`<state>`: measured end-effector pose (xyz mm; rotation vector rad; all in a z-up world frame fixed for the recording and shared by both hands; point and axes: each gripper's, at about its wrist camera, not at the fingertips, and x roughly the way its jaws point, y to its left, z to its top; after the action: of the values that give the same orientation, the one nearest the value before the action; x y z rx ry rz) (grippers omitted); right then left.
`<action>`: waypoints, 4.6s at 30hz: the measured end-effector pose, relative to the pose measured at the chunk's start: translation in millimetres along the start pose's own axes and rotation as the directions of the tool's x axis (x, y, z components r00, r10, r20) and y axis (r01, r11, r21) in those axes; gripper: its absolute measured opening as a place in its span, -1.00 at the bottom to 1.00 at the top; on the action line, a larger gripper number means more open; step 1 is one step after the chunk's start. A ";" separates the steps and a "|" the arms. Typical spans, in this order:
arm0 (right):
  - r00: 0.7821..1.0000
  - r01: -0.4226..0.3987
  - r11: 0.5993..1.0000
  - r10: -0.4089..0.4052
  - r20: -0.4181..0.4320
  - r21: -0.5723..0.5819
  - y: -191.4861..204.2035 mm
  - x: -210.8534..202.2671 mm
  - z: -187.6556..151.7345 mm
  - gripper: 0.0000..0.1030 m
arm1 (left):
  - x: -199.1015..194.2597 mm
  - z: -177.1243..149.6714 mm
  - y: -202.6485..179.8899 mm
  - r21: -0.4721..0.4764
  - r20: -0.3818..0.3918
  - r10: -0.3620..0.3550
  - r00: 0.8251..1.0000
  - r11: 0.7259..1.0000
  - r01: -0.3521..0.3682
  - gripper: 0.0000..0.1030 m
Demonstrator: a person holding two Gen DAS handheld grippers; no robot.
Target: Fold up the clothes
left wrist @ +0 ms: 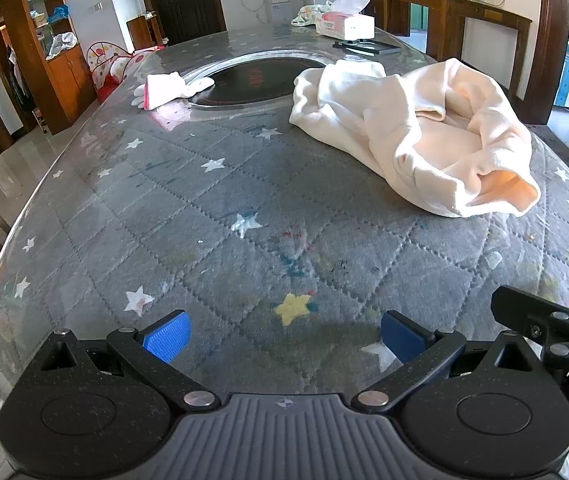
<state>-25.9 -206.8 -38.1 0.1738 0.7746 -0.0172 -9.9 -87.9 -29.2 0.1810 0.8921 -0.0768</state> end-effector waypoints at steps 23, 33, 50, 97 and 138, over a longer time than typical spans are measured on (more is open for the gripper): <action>1.000 -0.002 1.000 0.002 0.010 0.000 -0.6 -0.7 1.3 1.00 | -1.8 3.5 -1.5 0.012 0.015 0.009 1.000 1.000 -0.009 1.00; 1.000 -0.006 1.000 0.006 0.020 0.002 -1.3 -2.6 4.0 1.00 | -3.8 7.0 -3.1 0.024 0.032 0.011 0.999 1.000 -0.011 1.00; 0.999 0.000 1.000 0.000 0.053 -0.014 -3.9 -1.3 19.2 1.00 | -3.2 21.6 -5.4 0.029 0.080 -0.002 0.997 1.000 -0.001 1.00; 0.984 -0.122 0.985 0.136 0.116 -0.120 -2.3 -1.9 53.4 1.00 | -3.9 47.5 -9.9 0.144 0.169 -0.008 0.986 0.989 -0.016 1.00; 0.985 -0.124 0.989 0.133 0.107 -0.086 -42.2 48.3 126.5 0.57 | 18.1 114.2 -44.1 0.314 0.196 -0.185 0.963 0.942 0.117 0.66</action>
<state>93.2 -266.6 10.6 0.1462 0.6489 0.1252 82.7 -152.6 21.3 0.3799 0.6641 -0.3720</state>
